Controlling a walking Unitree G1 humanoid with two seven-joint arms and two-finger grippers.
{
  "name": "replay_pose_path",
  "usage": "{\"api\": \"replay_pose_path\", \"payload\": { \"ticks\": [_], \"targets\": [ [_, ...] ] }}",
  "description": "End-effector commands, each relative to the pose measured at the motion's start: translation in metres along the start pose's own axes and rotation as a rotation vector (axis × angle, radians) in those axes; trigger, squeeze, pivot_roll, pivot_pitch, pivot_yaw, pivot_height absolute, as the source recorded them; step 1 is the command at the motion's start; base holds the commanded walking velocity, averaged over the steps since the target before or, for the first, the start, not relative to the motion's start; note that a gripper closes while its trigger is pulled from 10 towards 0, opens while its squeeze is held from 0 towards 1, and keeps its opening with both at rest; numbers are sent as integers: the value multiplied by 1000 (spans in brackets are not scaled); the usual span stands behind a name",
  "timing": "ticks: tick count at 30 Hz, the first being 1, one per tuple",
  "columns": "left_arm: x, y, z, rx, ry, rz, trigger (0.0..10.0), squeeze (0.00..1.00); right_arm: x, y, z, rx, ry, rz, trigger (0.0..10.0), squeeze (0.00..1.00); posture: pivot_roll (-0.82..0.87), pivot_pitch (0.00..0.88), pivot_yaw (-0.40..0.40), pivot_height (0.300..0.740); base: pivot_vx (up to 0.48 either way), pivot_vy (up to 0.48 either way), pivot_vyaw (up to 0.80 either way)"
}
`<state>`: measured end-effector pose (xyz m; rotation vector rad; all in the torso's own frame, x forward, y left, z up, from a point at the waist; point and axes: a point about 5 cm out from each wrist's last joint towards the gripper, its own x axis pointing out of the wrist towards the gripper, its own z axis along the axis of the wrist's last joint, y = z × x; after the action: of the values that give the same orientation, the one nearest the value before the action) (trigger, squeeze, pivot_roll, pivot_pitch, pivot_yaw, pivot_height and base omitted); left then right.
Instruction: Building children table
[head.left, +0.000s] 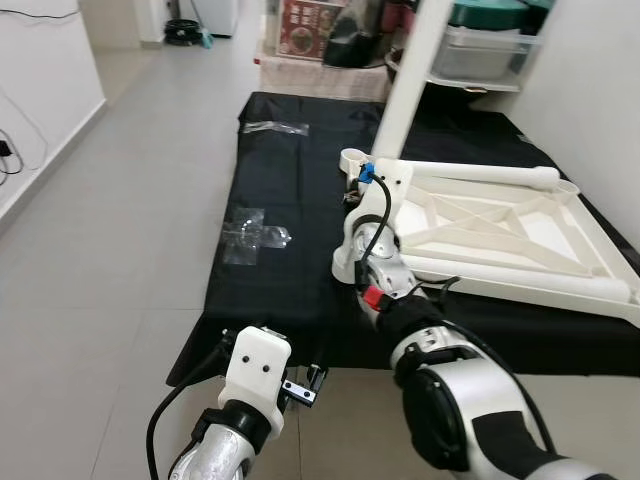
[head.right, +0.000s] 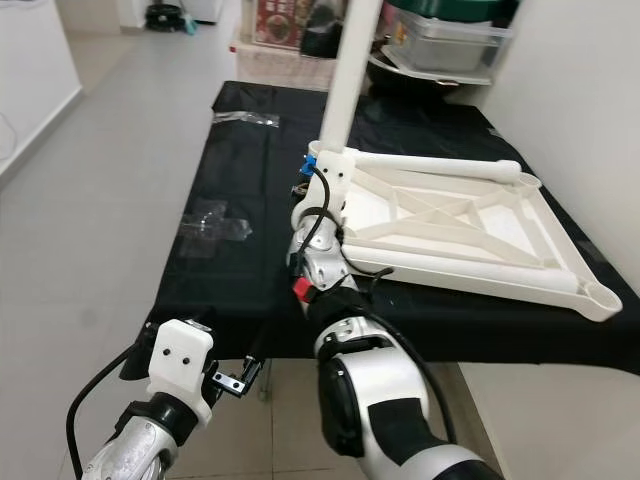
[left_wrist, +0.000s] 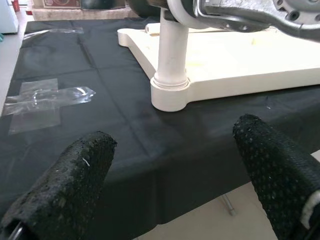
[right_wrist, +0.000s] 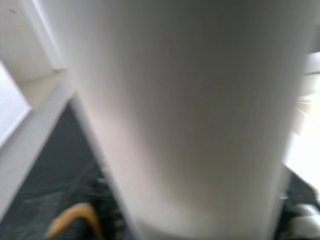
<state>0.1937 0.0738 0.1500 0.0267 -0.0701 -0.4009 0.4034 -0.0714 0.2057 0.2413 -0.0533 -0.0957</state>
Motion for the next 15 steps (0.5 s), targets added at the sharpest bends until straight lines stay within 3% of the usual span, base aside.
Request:
{"api": "replay_pose_path", "payload": {
  "ticks": [1,2,3,4,5,6,7,8,13,14,15],
  "targets": [
    [0,-1,-2,-5,12,-3,10000,0,1,0,10,4,-62,29,10000,1000,107,93,-110,740,0,0,0],
    [0,-1,-2,-5,12,-2,10000,0,2,0,12,-5,-76,38,10000,1000,107,93,-110,740,0,0,0],
    [0,-1,-2,-6,11,-1,10000,0,3,3,15,30,-75,123,10000,0,108,95,-111,740,0,0,0],
    [1,-1,-2,-8,10,-1,10000,0,3,13,20,112,-54,363,10000,0,106,96,-111,740,0,0,0],
    [1,-1,-2,-8,10,-1,10000,0,3,13,20,112,-54,363,10000,0,106,96,-111,740,0,0,0],
    [1,-1,-2,-9,9,0,10000,0,1,19,19,179,5,589,10000,0,102,97,-110,740,0,0,0],
    [1,-1,-2,-9,9,0,10000,0,1,19,19,179,5,589,10000,0,102,97,-110,740,0,0,0],
    [1,-1,-2,-9,9,0,10000,0,-1,20,18,211,38,681,10000,0,102,97,-110,740,0,0,0],
    [2,-1,-1,-8,6,-1,10000,0,-28,6,12,169,168,1358,10000,0,108,98,-114,740,0,0,0],
    [2,-1,-1,-8,6,-1,10000,0,-28,6,12,169,168,1358,10000,0,108,98,-114,740,0,0,0],
    [2,-1,-1,-8,6,-1,10000,0,-32,4,12,163,181,1435,10000,0,107,99,-115,740,0,0,0]
  ]
}}
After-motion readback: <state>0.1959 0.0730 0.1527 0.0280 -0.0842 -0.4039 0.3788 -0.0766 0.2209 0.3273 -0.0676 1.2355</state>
